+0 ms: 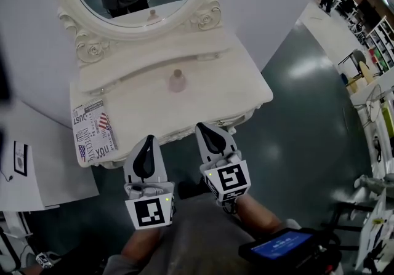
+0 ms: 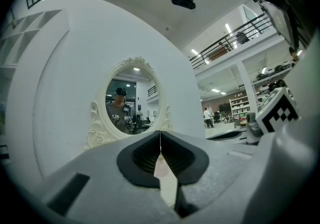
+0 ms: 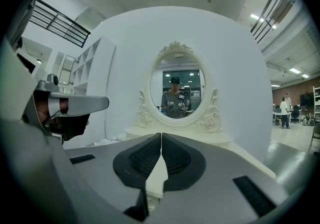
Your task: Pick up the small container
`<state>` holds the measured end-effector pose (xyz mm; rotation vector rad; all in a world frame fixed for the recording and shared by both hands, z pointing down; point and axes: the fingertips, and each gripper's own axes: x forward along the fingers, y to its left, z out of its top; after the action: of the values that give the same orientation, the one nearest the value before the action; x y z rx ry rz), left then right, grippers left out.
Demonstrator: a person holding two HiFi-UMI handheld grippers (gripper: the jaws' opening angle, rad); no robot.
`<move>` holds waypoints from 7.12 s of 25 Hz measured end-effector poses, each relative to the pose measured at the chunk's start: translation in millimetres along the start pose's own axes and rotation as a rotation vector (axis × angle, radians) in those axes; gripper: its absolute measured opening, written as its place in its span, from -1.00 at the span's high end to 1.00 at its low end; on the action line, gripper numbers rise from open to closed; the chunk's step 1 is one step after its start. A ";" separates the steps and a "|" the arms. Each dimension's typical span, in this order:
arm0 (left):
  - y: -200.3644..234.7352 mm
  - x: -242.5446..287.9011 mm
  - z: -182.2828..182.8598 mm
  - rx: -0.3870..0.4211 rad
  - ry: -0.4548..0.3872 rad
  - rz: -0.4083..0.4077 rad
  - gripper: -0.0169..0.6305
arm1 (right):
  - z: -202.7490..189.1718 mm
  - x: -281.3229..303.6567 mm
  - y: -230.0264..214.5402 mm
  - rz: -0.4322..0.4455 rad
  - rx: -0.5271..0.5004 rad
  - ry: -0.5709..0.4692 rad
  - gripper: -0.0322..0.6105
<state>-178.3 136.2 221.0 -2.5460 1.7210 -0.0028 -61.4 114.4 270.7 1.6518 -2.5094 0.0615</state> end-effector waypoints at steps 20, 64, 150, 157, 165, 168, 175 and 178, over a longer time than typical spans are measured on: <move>-20.8 90.1 -33.0 0.006 0.091 -0.027 0.90 | -31.2 46.7 -72.3 -0.015 0.078 0.058 0.86; 5.0 305.6 -70.7 -0.001 0.177 0.120 0.89 | -36.4 221.0 -213.8 0.139 0.096 0.137 0.86; -4.1 303.6 -224.7 -0.108 0.346 0.036 0.50 | -167.6 237.7 -205.9 0.143 0.166 0.419 0.86; -3.9 302.7 -225.2 -0.101 0.345 0.028 0.50 | -165.8 236.7 -205.9 0.145 0.167 0.411 0.86; -3.7 305.8 -226.5 -0.109 0.344 0.016 0.50 | -161.3 238.4 -208.9 0.141 0.164 0.399 0.86; -8.3 308.1 -223.3 -0.109 0.344 0.011 0.50 | -157.7 237.4 -213.4 0.139 0.165 0.391 0.86; -12.8 310.0 -206.7 -0.104 0.329 0.001 0.50 | -143.0 237.0 -217.7 0.133 0.160 0.356 0.86; -14.5 313.5 -193.7 -0.091 0.321 -0.002 0.50 | -131.8 237.3 -221.4 0.132 0.157 0.332 0.86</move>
<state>-55.5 -159.8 403.5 -2.7352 1.8607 -0.3607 61.3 -175.5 424.4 1.3866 -2.4002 0.5137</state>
